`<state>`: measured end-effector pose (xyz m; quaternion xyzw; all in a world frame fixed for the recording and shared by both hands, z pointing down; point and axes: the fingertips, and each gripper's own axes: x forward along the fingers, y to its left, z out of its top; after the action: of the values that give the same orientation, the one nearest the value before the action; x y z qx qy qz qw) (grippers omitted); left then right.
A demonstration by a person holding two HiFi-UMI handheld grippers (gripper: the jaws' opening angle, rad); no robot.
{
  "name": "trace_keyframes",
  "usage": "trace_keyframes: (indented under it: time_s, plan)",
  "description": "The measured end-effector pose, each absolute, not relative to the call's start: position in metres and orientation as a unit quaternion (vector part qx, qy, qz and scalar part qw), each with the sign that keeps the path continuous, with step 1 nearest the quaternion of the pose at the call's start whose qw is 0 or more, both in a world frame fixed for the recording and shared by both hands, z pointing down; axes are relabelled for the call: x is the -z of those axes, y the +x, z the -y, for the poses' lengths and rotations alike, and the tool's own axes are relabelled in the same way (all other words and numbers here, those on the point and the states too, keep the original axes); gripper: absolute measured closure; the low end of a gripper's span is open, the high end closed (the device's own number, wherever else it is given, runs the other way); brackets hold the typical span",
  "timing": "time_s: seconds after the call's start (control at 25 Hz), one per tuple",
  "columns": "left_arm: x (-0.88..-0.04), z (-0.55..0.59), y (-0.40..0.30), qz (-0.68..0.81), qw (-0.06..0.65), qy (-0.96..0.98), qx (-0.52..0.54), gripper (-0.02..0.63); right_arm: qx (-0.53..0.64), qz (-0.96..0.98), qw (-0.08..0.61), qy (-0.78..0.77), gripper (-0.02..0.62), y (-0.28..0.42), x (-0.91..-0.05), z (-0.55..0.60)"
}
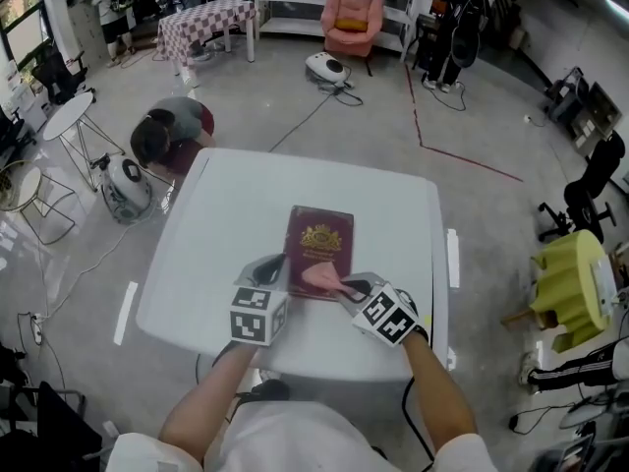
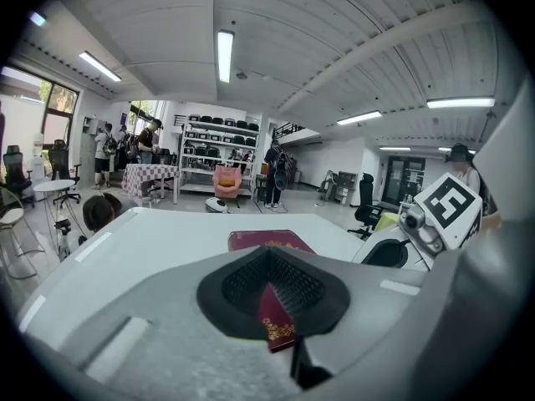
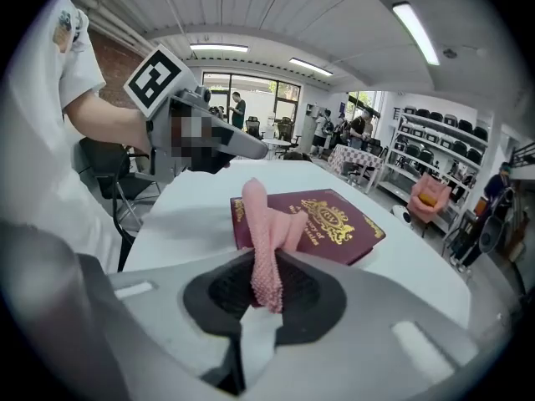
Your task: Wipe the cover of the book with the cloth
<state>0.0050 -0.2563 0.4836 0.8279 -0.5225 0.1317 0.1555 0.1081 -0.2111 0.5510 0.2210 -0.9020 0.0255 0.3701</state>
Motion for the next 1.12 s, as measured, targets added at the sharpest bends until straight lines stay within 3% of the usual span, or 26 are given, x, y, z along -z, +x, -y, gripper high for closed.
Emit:
trace_keyframes:
  time_s: [0.32, 0.6, 1.12]
  plan:
    - [-0.481, 0.255, 0.003, 0.519, 0.156, 0.829, -0.136, 0.6, -0.025, 0.908, 0.366, 0.203, 0.557, 0.109, -0.54, 0.2]
    - [-0.487, 0.27, -0.006, 0.518, 0.152, 0.83, -0.144, 0.6, 0.028, 0.9, 0.335, 0.277, 0.555, 0.101, -0.492, 0.278]
    - [-0.487, 0.3, -0.047, 0.519, 0.144, 0.829, -0.153, 0.6, 0.048, 0.865, 0.396, 0.306, 0.555, 0.054, -0.526, 0.385]
